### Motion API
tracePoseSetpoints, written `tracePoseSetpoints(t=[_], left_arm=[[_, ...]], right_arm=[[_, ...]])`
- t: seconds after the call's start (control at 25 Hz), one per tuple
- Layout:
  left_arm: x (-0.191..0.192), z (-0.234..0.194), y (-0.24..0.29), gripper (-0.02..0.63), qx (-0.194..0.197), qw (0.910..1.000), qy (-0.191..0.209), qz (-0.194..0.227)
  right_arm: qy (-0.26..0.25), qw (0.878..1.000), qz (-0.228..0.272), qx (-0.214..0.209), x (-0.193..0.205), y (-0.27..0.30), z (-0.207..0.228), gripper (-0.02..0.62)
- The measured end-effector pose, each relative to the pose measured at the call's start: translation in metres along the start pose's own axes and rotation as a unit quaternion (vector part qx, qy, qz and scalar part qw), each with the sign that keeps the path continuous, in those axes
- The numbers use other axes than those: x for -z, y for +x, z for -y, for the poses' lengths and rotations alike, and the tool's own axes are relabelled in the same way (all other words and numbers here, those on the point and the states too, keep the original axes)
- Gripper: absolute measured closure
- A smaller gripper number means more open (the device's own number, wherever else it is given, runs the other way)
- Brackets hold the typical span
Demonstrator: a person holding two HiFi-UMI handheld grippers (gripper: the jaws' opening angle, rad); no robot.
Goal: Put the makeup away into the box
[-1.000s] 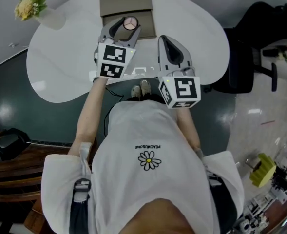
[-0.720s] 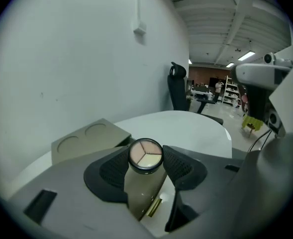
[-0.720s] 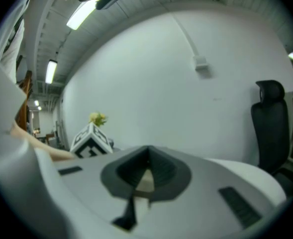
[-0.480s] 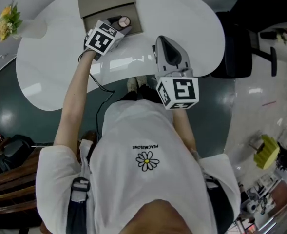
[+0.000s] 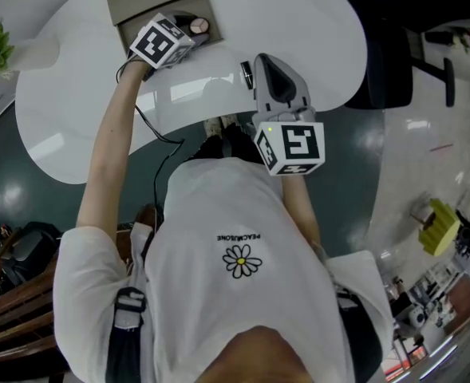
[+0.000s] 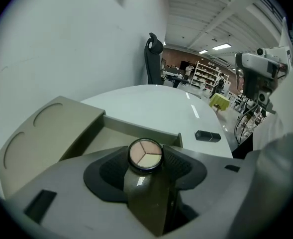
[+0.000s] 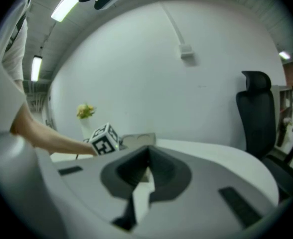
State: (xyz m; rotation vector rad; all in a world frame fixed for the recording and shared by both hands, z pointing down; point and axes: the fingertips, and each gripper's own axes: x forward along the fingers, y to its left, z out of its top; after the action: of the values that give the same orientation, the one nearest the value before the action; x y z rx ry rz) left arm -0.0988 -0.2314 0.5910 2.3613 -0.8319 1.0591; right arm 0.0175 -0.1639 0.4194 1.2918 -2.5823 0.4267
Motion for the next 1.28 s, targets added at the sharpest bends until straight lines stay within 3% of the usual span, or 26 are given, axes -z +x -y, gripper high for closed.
tracePoseSetpoints(t=[0.2,0.56,0.72,0.88,1.12,1.28], left_arm=[[0.003,-0.001,0.003,0.371,0.0,0.9998,0.011,-0.015],[0.007,-0.011,0.0,0.347,-0.013,0.9997,-0.02,-0.003],[-0.004,-0.012,-0.01,0.347,-0.027,0.9992,-0.024,0.014],[-0.024,-0.013,-0.026,0.387,-0.049,0.9966,-0.049,0.045],[-0.062,-0.003,-0.075,0.438,-0.085,0.9846,-0.082,0.129],[-0.076,0.002,-0.12,0.509,-0.152,0.9658,-0.1,0.185]], right_arm=[[0.005,1.0,-0.001,0.006,0.003,-0.002,0.007,0.566],[0.001,1.0,0.0,-0.002,0.002,-0.001,0.003,0.566],[-0.001,1.0,0.004,-0.005,0.0,-0.002,0.002,0.566],[-0.01,1.0,0.014,-0.012,-0.009,-0.004,0.0,0.566],[-0.045,0.997,0.048,-0.031,-0.04,-0.002,-0.011,0.566],[-0.07,0.994,0.069,-0.05,-0.059,-0.002,-0.023,0.566]])
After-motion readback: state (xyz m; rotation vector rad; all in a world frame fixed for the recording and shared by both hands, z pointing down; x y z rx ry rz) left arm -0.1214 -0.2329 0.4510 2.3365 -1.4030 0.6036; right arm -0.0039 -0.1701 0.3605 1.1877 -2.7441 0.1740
